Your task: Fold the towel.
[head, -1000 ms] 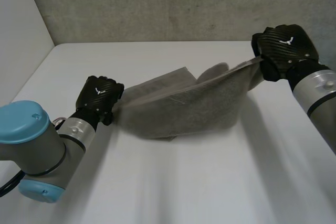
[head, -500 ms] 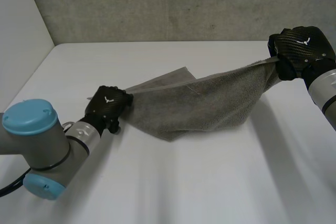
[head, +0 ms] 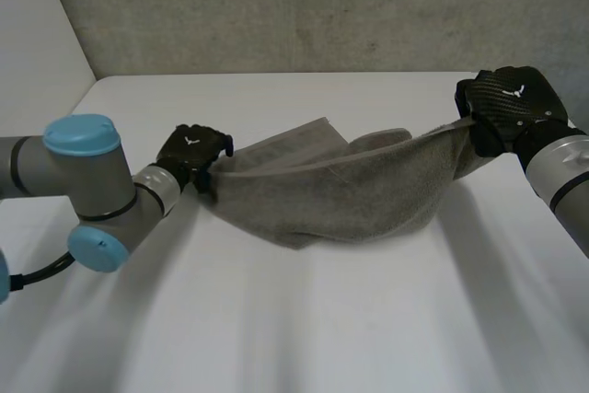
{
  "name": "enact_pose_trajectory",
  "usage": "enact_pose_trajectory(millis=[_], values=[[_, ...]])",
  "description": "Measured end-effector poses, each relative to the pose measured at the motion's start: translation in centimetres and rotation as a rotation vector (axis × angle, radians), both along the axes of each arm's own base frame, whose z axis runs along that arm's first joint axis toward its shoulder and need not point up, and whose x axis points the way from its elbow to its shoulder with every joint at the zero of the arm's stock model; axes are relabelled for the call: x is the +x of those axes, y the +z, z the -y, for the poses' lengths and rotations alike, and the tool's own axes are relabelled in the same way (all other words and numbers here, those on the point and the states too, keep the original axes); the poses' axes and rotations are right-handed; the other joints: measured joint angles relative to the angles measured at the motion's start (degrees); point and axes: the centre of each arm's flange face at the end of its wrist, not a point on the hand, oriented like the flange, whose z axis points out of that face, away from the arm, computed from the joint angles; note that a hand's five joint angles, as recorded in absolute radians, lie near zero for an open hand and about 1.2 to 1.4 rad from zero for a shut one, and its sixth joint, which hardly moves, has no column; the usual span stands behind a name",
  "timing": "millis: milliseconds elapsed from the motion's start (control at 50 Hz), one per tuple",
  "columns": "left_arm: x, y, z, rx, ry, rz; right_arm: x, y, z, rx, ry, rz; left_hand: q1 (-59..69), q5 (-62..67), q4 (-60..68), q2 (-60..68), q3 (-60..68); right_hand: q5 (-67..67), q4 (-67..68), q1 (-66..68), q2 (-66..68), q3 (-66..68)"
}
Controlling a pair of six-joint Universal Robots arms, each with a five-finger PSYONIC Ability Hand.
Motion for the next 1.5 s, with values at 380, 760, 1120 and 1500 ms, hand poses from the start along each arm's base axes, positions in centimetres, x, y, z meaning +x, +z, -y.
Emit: enact_pose_trajectory(millis=[380,760,1120,1500], values=[[-0.4,-0.6,-0.5,0.062,-0.078,0.024,-0.2,0.2,1.0,-0.016,-0.012,-0.012,8.7,9.9,8.4,8.9,9.2,0.0,0.0,0.0,0.0,0.0],[1.6,-0.8,0.9,0.042,0.018,0.069,-0.7,2.3,-3.2,-0.073,0.021,-0.002,-0.1,-0.1,-0.1,-0.2,0.0,0.0,0.0,0.0,0.0,0.0],[1.7,-0.8,1.1,0.019,0.022,0.101,-0.5,3.3,-4.1,-0.110,0.041,0.004,47.3,49.3,50.1,50.0,51.3,0.0,0.0,0.0,0.0,0.0],[6.2,14.9,1.0,-0.290,0.263,-0.097,-0.8,13.1,-3.4,-0.323,0.020,0.037,48.1,50.9,50.7,51.2,53.0,0.0,0.0,0.0,0.0,0.0]])
